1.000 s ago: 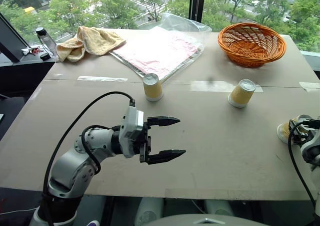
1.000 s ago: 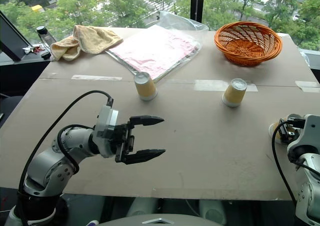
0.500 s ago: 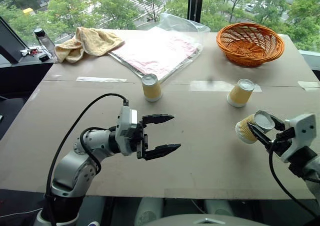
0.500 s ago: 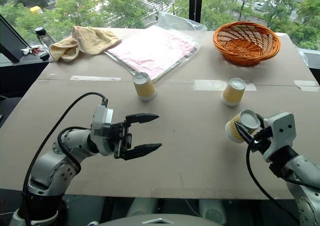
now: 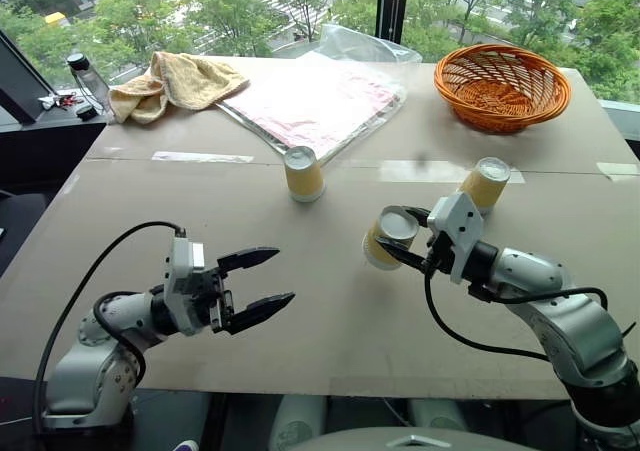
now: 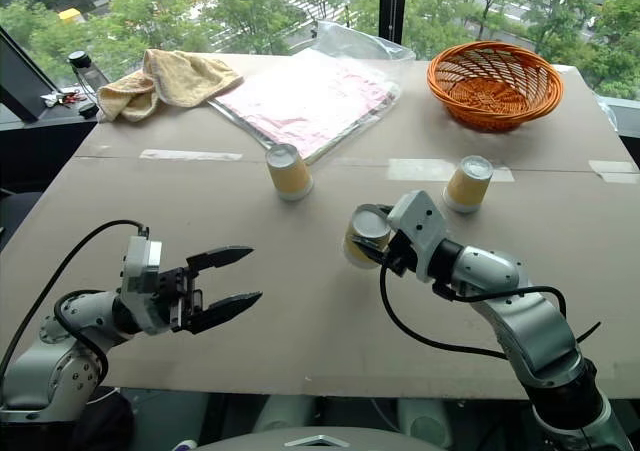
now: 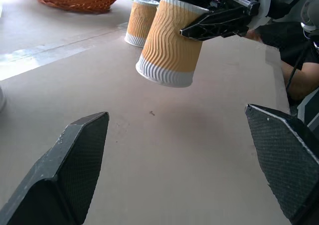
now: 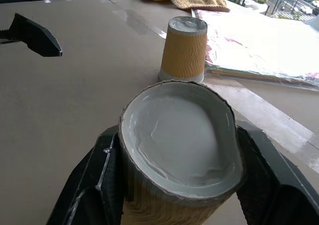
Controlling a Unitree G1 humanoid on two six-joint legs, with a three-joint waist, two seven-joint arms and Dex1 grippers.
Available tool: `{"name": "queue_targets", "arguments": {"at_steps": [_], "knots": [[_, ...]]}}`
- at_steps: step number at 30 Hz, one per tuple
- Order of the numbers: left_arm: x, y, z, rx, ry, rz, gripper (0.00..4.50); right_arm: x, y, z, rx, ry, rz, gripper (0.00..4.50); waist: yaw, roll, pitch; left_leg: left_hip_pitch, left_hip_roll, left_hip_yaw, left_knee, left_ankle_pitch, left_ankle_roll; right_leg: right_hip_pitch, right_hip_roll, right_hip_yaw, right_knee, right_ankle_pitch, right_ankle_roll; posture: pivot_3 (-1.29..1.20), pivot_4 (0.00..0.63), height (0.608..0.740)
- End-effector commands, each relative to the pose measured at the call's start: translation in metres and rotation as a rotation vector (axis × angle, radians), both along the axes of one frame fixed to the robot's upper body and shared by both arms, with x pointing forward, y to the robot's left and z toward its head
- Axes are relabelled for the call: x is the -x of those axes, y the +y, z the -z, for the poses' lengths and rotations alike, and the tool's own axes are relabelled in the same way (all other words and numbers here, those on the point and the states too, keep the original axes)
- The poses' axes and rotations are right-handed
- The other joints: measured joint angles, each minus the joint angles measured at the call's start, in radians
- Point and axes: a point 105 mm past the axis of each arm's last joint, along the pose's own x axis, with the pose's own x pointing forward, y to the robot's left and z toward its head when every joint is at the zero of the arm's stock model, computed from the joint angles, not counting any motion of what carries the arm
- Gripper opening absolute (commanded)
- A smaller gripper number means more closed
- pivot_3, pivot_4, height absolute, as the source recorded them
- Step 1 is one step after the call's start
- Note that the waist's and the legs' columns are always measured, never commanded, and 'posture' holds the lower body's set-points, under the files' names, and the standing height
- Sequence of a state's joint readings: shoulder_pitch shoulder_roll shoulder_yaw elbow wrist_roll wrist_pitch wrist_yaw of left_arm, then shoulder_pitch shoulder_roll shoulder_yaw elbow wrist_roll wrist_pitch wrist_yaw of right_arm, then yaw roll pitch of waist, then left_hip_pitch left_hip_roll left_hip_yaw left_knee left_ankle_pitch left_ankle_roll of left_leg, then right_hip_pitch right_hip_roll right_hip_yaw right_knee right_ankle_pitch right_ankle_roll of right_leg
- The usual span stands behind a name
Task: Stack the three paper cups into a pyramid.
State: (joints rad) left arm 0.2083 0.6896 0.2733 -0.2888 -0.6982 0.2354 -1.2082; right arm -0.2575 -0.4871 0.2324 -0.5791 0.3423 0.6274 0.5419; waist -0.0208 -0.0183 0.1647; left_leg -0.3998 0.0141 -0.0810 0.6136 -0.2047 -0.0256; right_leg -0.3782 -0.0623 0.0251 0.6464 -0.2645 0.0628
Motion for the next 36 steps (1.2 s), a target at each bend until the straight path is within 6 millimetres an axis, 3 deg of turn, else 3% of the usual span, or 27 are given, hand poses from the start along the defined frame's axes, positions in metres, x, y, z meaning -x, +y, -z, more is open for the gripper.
{"name": "queue_targets", "arguments": {"at_steps": [1,6,12,25,30,32,36], "knots": [[0.006,-0.001,-0.013,0.0,-0.051,0.001,4.5,-0.001,0.009,-0.008,0.0,-0.032,-0.049,2.14,0.01,0.0,0.0,0.0,0.0,-0.001,0.0,0.0,0.0,0.0,0.0,0.0,0.0,0.0,0.0,0.0,0.15,0.74],[0.011,-0.007,-0.017,0.004,-0.052,-0.015,4.5,-0.01,0.004,-0.005,0.027,-0.029,-0.027,2.14,0.007,0.0,0.0,-0.001,0.0,-0.002,0.0,0.0,0.0,0.0,0.0,-0.001,0.0,0.0,0.0,0.0,0.15,0.74],[0.011,-0.016,-0.025,0.009,-0.055,-0.025,4.5,-0.026,-0.02,-0.004,0.039,-0.017,0.073,2.14,0.006,0.0,0.0,-0.001,0.0,-0.002,0.0,0.0,0.0,0.0,0.0,-0.001,0.0,0.0,0.0,0.0,0.15,0.74],[0.003,-0.028,-0.05,0.038,-0.074,-0.004,4.5,-0.045,-0.033,0.006,0.046,0.01,0.131,2.14,0.004,0.0,0.0,0.0,0.0,-0.001,0.0,0.0,0.0,0.0,0.0,-0.001,0.0,0.002,0.003,0.0,0.15,0.74],[0.0,-0.023,-0.05,0.039,-0.069,-0.014,4.5,-0.048,-0.039,0.018,0.069,0.019,0.148,4.45,0.006,0.0,0.0,0.0,0.0,-0.001,0.0,0.0,0.0,0.0,0.0,-0.001,0.0,0.002,0.003,0.0,0.15,0.74],[-0.004,-0.02,-0.05,0.046,-0.069,-0.036,4.5,-0.047,-0.04,0.014,0.058,-0.005,0.154,4.45,0.006,0.0,0.001,0.0,0.0,-0.001,0.0,0.0,0.0,0.0,0.0,-0.001,0.0,0.002,0.003,0.0,0.15,0.74],[-0.032,0.003,-0.041,0.041,-0.049,-0.215,4.5,-0.022,-0.044,-0.02,-0.026,-0.119,0.081,4.45,0.008,0.001,0.001,-0.001,-0.001,-0.002,0.0,0.0,0.0,0.0,0.0,-0.002,0.0,0.002,0.003,0.0,0.15,0.74]]}}
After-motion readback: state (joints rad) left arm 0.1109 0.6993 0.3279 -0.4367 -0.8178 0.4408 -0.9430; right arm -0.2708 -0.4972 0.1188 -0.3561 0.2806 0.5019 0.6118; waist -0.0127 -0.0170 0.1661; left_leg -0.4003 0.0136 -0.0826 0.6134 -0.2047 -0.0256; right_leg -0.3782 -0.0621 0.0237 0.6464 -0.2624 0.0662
